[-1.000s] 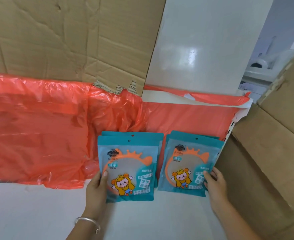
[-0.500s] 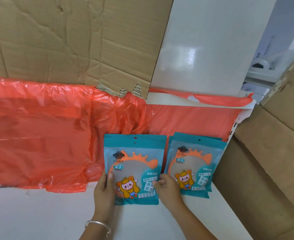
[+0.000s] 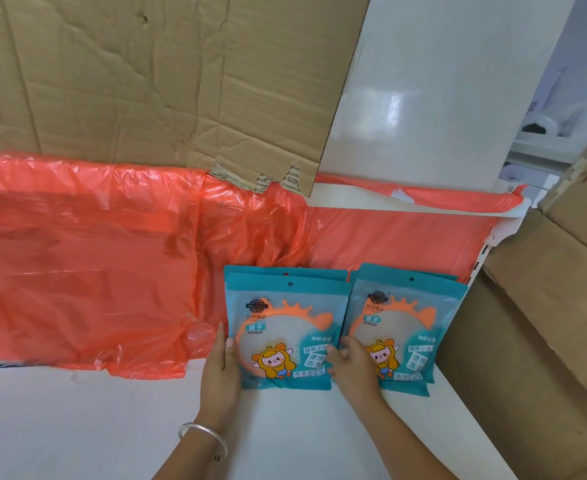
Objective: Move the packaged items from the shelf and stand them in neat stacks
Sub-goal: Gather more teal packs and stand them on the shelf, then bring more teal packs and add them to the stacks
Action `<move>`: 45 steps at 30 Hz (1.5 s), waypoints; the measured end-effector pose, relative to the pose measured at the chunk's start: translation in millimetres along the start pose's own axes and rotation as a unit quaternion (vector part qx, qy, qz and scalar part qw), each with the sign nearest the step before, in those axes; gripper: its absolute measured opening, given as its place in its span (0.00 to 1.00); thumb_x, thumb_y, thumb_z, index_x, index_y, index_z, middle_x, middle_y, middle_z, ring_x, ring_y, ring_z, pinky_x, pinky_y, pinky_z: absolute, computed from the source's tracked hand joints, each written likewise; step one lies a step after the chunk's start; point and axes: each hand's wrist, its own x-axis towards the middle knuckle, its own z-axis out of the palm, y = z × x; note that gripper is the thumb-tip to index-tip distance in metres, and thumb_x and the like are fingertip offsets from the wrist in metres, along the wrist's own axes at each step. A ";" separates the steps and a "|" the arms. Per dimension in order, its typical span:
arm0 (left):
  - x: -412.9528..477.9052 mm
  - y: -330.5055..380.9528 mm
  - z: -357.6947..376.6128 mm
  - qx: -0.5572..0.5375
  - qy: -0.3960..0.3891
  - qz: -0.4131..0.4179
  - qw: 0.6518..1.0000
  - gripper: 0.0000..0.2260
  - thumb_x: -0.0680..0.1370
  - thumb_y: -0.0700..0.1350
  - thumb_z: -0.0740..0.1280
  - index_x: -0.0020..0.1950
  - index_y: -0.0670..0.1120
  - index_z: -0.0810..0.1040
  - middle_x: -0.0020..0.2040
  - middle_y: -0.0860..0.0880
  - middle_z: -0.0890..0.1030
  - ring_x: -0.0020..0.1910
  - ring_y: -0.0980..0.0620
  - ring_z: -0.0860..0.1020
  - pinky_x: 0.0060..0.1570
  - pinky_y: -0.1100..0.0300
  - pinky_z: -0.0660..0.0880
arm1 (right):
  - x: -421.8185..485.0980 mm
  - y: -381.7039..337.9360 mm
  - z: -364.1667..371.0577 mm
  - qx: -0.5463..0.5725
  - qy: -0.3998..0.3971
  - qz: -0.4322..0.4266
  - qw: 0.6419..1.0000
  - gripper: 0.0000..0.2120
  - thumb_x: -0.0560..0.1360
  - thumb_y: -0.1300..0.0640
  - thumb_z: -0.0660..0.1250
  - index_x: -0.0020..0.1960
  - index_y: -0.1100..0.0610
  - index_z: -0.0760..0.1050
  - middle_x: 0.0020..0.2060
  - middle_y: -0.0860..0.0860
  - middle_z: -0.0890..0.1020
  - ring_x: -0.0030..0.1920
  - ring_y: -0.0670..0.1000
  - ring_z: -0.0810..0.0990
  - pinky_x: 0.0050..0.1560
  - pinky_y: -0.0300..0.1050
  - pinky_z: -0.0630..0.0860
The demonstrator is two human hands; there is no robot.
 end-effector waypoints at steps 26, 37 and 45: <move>-69.8 18.5 -109.6 0.052 0.119 -0.025 0.991 0.19 0.83 0.45 0.54 0.73 0.44 0.65 0.71 0.46 0.70 0.71 0.50 0.67 0.72 0.55 0.61 | -81.7 -35.6 60.3 0.050 -0.070 -0.111 0.990 0.14 0.76 0.67 0.63 0.44 0.48 0.75 0.46 0.50 0.80 0.49 0.50 0.78 0.45 0.30 0.70; -169.6 38.8 -407.5 0.051 0.334 -0.068 0.939 0.14 0.81 0.40 0.57 0.63 0.40 0.74 0.62 0.44 0.77 0.64 0.45 0.72 0.63 0.57 0.65 | -246.4 -136.9 279.6 -0.006 -0.317 -0.157 0.935 0.11 0.76 0.61 0.65 0.57 0.57 0.78 0.53 0.52 0.76 0.51 0.49 0.74 0.54 0.39 0.65; -249.4 55.7 -607.4 0.057 0.448 -0.067 0.889 0.12 0.77 0.50 0.57 0.45 0.46 0.77 0.47 0.42 0.79 0.50 0.46 0.76 0.51 0.53 0.71 | -380.5 -226.6 416.2 0.023 -0.427 -0.151 0.891 0.12 0.78 0.60 0.62 0.60 0.60 0.76 0.53 0.52 0.78 0.58 0.52 0.75 0.53 0.40 0.66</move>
